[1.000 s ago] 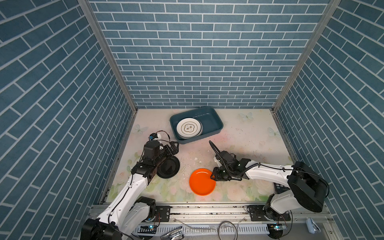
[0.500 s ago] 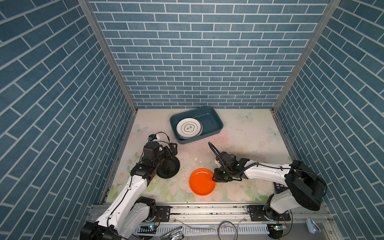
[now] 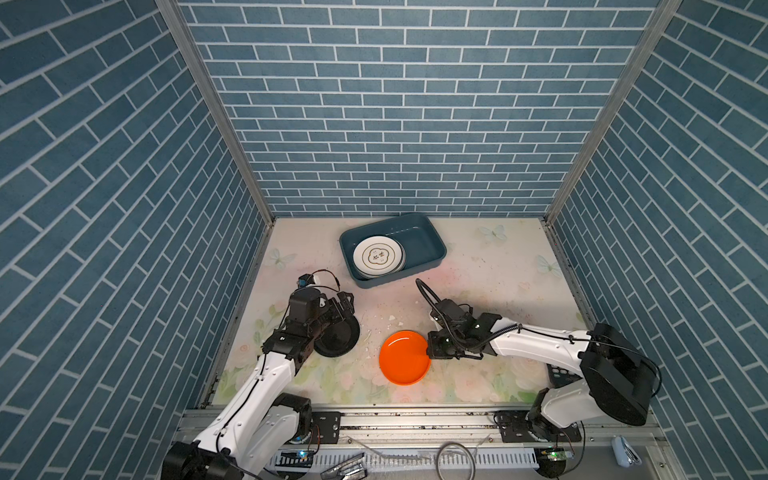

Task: Place the plates into the plastic bin on the countertop
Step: 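Grip the orange plate rim with the right gripper and lift it upright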

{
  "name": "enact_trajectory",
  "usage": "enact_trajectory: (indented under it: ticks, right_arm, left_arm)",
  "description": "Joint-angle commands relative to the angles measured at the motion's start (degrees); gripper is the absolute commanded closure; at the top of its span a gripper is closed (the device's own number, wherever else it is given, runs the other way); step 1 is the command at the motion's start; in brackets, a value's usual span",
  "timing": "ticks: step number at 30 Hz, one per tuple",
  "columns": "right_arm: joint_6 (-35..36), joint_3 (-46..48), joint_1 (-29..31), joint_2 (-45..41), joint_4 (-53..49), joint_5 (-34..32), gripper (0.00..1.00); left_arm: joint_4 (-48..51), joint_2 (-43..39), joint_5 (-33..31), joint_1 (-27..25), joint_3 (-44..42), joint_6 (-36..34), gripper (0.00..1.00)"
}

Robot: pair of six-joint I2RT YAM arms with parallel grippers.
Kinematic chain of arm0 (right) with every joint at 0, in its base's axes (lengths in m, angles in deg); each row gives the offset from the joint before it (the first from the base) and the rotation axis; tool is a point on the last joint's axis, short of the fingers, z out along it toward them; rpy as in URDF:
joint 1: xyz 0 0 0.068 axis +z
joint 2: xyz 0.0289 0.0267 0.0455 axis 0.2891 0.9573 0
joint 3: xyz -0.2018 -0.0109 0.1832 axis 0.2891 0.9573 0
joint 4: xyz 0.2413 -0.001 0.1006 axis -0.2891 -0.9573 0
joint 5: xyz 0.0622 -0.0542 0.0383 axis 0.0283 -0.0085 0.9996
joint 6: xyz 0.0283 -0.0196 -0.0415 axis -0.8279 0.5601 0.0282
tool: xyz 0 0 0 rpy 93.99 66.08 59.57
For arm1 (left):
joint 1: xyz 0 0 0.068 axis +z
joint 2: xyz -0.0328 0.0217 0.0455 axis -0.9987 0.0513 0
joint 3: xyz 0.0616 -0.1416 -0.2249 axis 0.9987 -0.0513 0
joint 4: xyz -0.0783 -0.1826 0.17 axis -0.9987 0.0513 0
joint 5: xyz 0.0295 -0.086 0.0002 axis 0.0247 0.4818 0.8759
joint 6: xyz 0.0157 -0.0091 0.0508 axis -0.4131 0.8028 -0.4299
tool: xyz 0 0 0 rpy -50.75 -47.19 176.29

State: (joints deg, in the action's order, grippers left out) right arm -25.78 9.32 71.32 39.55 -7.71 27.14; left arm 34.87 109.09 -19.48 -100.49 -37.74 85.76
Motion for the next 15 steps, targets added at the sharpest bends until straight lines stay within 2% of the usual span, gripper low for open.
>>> enact_trajectory:
  ticks: [1,7,15]
  right_arm:
    - [-1.16,-0.77,-1.37,-2.25,-5.35,-7.04,1.0]
    - [-4.66,1.12,-4.93,-4.9,-3.03,-6.97,1.0]
    - [-8.56,4.28,-10.37,-6.64,1.74,-3.21,1.0]
  left_arm:
    - [2.09,-1.13,-0.99,0.07,0.24,-1.09,0.01]
    - [0.83,-2.79,-2.02,0.07,-1.54,-0.26,0.0]
    - [-0.95,1.26,-1.07,0.07,0.08,-1.58,0.01]
